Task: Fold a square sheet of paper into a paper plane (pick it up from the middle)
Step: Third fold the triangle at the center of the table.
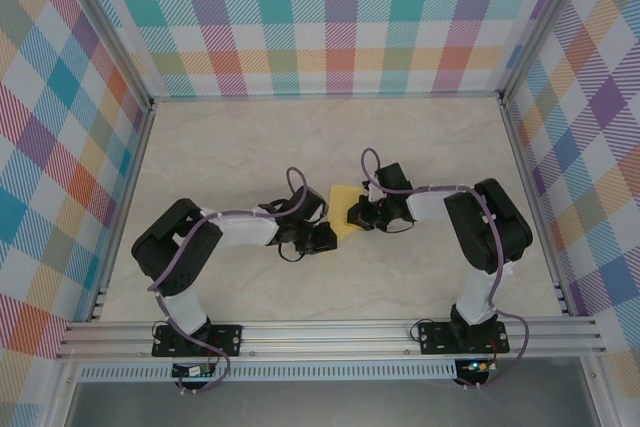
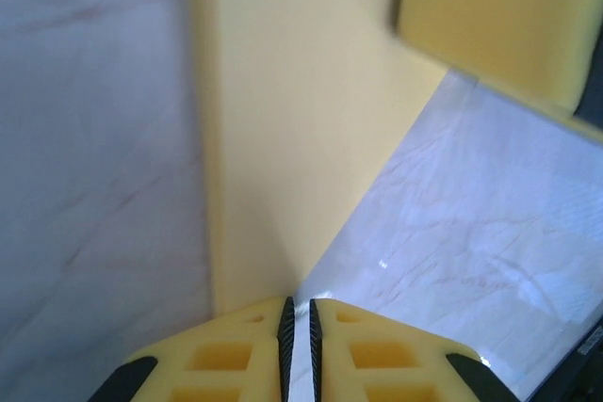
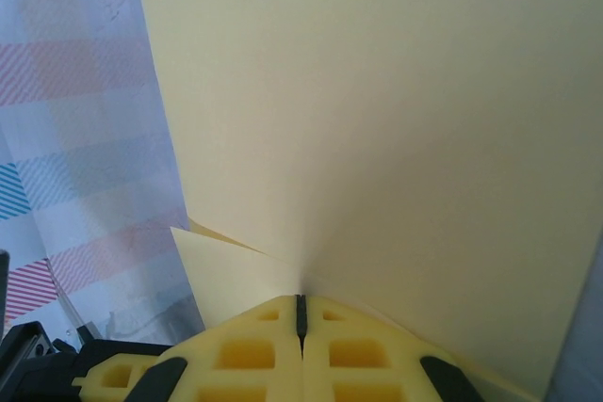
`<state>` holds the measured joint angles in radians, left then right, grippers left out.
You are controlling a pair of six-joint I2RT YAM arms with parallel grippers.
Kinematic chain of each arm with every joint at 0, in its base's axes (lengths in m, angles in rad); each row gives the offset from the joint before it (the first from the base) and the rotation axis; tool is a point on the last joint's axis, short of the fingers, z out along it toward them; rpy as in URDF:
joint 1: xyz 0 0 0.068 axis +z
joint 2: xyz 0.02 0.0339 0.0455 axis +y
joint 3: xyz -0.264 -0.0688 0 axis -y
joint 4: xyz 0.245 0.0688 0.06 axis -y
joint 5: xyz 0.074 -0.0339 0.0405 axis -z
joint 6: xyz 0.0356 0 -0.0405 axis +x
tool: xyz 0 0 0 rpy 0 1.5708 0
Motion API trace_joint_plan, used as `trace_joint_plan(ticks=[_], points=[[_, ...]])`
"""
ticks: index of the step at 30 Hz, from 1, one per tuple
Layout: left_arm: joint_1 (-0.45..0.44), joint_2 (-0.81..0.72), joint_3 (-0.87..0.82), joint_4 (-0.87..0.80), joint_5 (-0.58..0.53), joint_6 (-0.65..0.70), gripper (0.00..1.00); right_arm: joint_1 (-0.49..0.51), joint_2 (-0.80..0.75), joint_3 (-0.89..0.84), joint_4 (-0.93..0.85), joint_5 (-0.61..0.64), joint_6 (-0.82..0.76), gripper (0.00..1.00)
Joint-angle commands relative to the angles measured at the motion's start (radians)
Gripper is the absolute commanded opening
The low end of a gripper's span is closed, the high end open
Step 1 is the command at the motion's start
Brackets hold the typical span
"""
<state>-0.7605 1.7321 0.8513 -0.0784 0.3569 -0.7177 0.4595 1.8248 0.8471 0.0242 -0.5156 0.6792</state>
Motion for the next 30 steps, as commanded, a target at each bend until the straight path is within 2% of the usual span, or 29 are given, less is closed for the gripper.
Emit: trace_joint_plan(ticks=[1, 6, 12, 15, 18, 22, 26, 30], points=[[0.010, -0.070, -0.062, -0.112, -0.047, -0.001, 0.16, 0.001, 0.024, 0.003, -0.076, 0.076, -0.036, 0.01], [0.014, -0.174, -0.111, -0.143, -0.042, 0.012, 0.16, 0.001, 0.015, 0.013, -0.085, 0.067, -0.039, 0.02], [0.034, -0.239, -0.034, -0.171, -0.088, 0.038, 0.20, 0.001, -0.035, 0.056, -0.115, 0.021, -0.041, 0.07], [0.043, -0.195, 0.058, -0.188, -0.102, 0.065, 0.21, -0.001, -0.088, 0.092, -0.189, 0.072, -0.044, 0.11], [0.049, -0.120, 0.162, -0.227, -0.105, 0.090, 0.21, -0.011, -0.151, 0.094, -0.243, 0.155, -0.037, 0.21], [0.056, -0.007, 0.273, -0.252, -0.098, 0.111, 0.20, -0.056, -0.197, 0.075, -0.326, 0.257, -0.003, 0.28], [0.058, 0.076, 0.345, -0.284, -0.095, 0.122, 0.20, -0.114, -0.199, 0.015, -0.280, 0.180, 0.015, 0.31], [0.058, 0.124, 0.380, -0.301, -0.103, 0.128, 0.19, -0.118, -0.189, -0.004, -0.248, 0.138, 0.018, 0.35]])
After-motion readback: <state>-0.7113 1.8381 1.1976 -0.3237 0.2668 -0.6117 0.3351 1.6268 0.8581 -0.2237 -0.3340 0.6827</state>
